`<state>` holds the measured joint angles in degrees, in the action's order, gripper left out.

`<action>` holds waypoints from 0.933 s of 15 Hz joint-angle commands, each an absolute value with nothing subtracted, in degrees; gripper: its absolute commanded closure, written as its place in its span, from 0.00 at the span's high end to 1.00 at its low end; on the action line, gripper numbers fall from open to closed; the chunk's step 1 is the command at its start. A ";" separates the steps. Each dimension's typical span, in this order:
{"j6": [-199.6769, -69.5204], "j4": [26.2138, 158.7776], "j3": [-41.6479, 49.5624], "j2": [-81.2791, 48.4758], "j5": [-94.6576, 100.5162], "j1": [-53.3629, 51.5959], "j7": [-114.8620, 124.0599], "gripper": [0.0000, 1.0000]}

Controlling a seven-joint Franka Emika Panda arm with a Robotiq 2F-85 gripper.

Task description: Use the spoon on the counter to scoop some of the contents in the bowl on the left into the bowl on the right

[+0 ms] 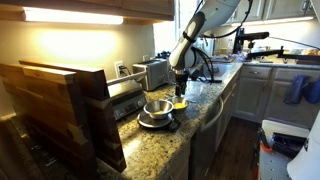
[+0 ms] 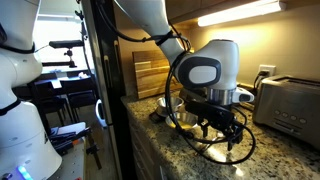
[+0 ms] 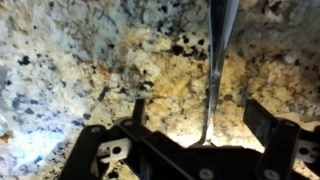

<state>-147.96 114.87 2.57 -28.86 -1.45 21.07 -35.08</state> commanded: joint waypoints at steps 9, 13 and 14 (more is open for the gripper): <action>-157.10 114.89 5.84 -30.28 1.67 20.76 -31.93 1.00; -159.90 115.46 6.18 -30.31 3.17 20.78 -30.21 1.00; -158.74 115.47 5.79 -30.02 3.18 21.00 -30.10 1.00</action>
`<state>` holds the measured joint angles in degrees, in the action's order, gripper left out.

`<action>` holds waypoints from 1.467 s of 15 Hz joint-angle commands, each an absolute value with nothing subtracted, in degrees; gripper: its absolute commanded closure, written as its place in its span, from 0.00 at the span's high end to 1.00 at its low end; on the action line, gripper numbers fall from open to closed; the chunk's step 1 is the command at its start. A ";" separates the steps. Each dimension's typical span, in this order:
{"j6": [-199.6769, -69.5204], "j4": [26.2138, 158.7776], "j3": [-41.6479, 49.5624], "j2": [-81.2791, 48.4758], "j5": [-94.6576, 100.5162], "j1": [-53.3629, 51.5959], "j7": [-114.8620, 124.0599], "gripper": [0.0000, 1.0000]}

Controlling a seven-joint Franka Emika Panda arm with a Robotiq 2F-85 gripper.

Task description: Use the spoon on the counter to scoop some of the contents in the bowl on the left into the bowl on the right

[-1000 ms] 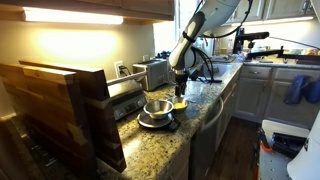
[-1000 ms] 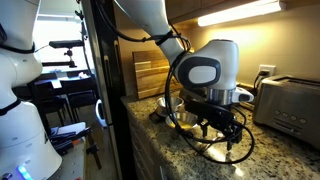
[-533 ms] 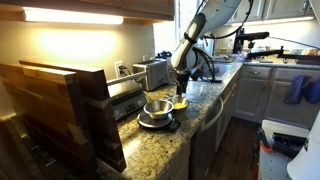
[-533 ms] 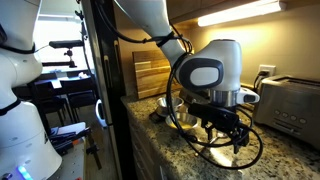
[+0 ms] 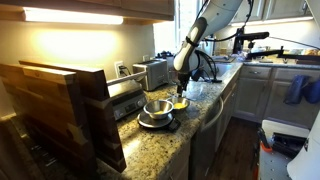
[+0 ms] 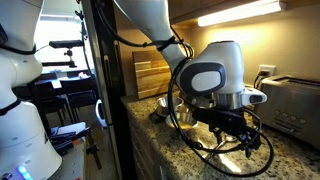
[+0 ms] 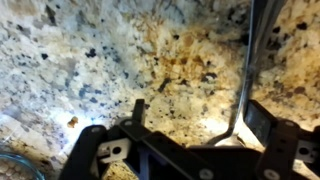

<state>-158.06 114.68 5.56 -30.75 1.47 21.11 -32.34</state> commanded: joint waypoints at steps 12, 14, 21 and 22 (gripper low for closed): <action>-141.89 106.38 3.10 -32.35 -2.03 22.38 -30.94 1.00; -139.63 104.07 3.46 -33.48 -2.63 22.02 -30.24 1.00; -136.09 99.54 4.01 -36.98 -2.26 21.46 -26.83 1.00; -136.15 99.60 4.17 -37.00 -2.04 21.19 -26.12 0.98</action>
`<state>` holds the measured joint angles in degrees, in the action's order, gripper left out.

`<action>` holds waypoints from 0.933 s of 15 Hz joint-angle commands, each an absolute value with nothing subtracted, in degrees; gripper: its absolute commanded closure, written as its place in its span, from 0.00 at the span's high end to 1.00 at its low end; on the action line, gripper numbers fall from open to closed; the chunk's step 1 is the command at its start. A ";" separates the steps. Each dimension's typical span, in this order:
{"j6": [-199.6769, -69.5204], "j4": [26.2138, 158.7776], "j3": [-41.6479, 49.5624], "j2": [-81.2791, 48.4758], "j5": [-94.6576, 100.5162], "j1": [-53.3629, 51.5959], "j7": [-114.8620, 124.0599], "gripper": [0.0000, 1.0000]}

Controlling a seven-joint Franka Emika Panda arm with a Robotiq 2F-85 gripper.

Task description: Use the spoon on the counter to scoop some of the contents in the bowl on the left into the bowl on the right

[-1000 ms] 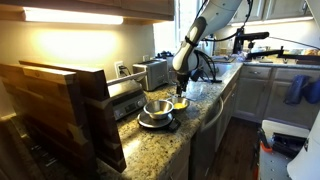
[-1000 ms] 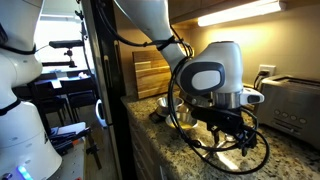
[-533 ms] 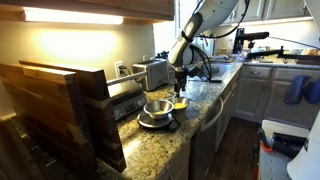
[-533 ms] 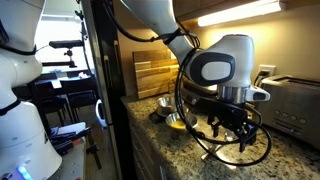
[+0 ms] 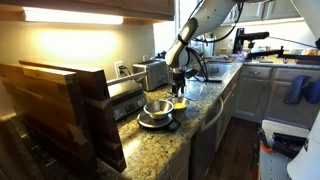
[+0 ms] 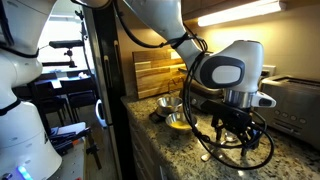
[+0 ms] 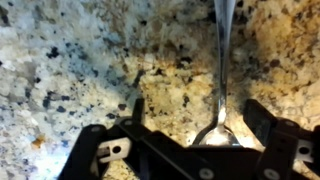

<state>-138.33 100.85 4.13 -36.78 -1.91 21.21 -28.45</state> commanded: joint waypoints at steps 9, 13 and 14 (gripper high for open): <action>-137.80 103.16 5.61 -34.82 1.36 17.94 -20.93 0.57; -137.47 103.30 6.08 -35.25 2.45 17.40 -20.17 0.66; -137.41 103.43 6.05 -35.22 2.56 17.36 -19.97 0.69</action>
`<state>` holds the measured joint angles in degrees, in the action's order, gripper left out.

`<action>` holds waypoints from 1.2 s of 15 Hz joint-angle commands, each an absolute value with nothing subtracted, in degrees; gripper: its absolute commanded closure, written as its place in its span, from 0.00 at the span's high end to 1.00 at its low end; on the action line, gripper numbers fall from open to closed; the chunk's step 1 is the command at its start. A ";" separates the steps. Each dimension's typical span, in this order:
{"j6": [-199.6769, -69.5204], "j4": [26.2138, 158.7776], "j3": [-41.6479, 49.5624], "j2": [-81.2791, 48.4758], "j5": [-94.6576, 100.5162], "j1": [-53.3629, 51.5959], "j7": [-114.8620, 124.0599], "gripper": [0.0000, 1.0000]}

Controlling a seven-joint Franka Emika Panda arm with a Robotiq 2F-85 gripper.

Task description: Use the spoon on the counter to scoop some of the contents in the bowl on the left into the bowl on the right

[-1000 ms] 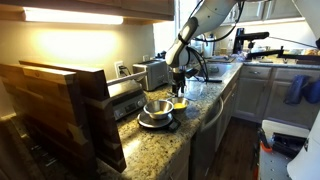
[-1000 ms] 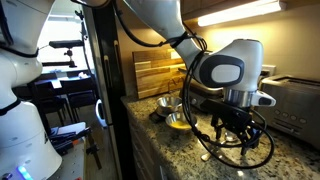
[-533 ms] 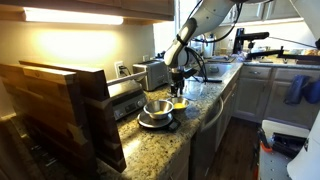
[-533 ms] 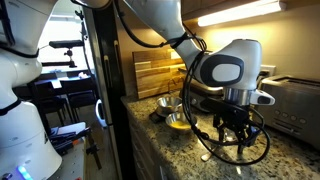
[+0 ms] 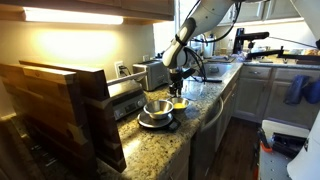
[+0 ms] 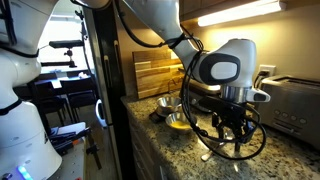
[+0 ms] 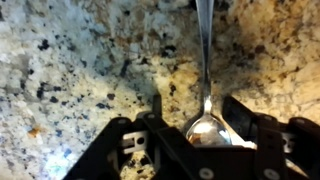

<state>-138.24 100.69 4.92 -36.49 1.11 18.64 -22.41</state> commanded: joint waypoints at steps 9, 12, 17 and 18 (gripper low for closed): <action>-138.09 105.63 5.65 -33.54 2.64 16.72 -19.93 0.50; -138.04 106.12 5.75 -33.21 2.91 16.44 -19.75 0.50; -138.10 107.69 5.83 -32.04 3.09 16.05 -19.29 0.50; -138.42 108.17 5.90 -31.72 3.20 15.94 -19.18 0.49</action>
<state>-138.24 103.13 5.01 -34.98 1.84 17.17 -21.32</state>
